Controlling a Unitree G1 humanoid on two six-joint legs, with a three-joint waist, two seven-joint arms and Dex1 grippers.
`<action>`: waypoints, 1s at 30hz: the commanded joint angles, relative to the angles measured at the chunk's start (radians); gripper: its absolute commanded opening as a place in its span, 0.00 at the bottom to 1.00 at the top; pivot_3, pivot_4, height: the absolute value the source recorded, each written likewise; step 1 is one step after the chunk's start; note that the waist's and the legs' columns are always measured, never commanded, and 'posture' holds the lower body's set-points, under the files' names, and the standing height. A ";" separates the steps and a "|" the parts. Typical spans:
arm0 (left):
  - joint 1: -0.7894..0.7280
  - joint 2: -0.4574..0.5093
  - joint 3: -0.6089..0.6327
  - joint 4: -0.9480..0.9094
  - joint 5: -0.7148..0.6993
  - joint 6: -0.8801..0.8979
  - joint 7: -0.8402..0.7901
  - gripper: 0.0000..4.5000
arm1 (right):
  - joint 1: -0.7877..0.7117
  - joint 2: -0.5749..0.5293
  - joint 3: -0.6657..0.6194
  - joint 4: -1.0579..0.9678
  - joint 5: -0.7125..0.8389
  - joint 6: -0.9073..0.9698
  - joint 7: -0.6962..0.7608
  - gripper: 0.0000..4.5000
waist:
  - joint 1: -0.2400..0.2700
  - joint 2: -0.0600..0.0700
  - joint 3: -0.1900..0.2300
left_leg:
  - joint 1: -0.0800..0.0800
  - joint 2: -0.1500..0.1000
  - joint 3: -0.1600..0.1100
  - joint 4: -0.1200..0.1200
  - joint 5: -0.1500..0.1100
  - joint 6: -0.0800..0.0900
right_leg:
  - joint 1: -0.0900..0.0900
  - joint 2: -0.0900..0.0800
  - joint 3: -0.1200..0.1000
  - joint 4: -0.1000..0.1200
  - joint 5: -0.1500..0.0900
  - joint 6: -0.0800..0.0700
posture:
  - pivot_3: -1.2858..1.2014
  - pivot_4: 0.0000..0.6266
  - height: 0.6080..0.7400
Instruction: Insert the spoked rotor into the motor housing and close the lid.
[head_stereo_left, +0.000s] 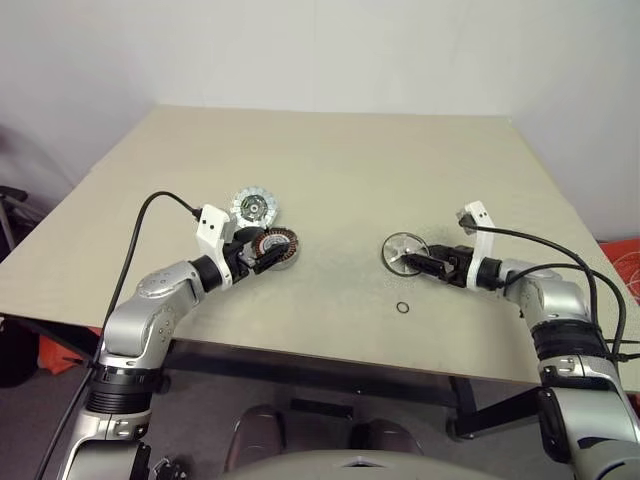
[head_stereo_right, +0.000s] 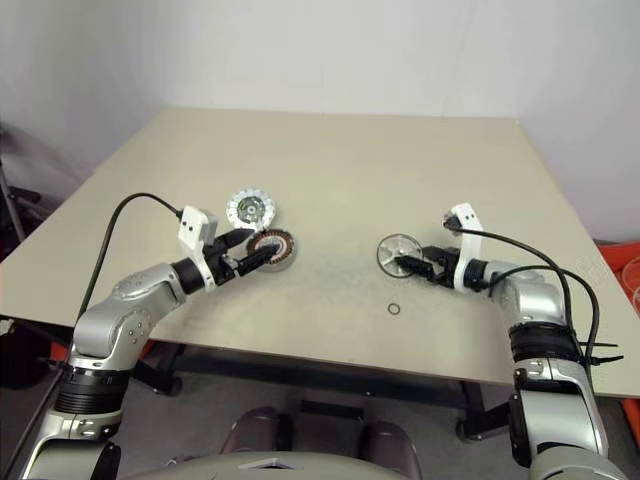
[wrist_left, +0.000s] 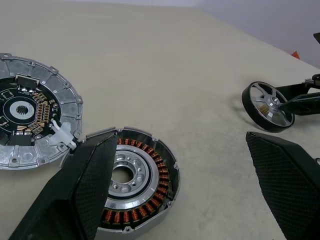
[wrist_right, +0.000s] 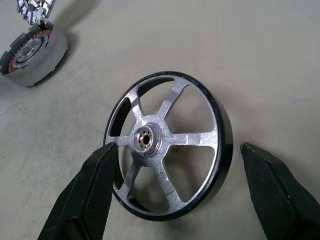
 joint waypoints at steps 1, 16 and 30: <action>-0.005 0.013 0.014 -0.029 0.004 -0.019 -0.003 0.97 | -0.001 0.003 -0.013 -0.045 0.028 0.026 -0.005 0.98 | 0.000 0.000 0.000 | 0.000 0.000 0.000 0.000 0.000 0.000 | 0.000 0.000 0.000 0.000 0.000 0.000 | 0.52 0.00 1.00; -0.009 0.017 0.002 -0.014 0.028 -0.037 -0.006 0.98 | 0.018 0.005 -0.016 -0.120 0.082 0.094 -0.034 0.27 | -0.002 -0.001 -0.001 | 0.005 0.000 0.000 0.000 0.000 -0.001 | 0.004 0.000 0.000 0.000 -0.003 0.005 | 0.52 0.00 1.00; -0.009 0.016 -0.001 -0.017 0.042 -0.041 -0.005 0.98 | -0.026 0.045 -0.022 -0.148 0.135 0.166 -0.081 0.09 | -0.007 -0.002 -0.001 | 0.020 0.000 0.000 -0.003 0.001 -0.001 | 0.020 0.000 0.000 -0.012 -0.002 0.009 | 0.52 0.00 1.00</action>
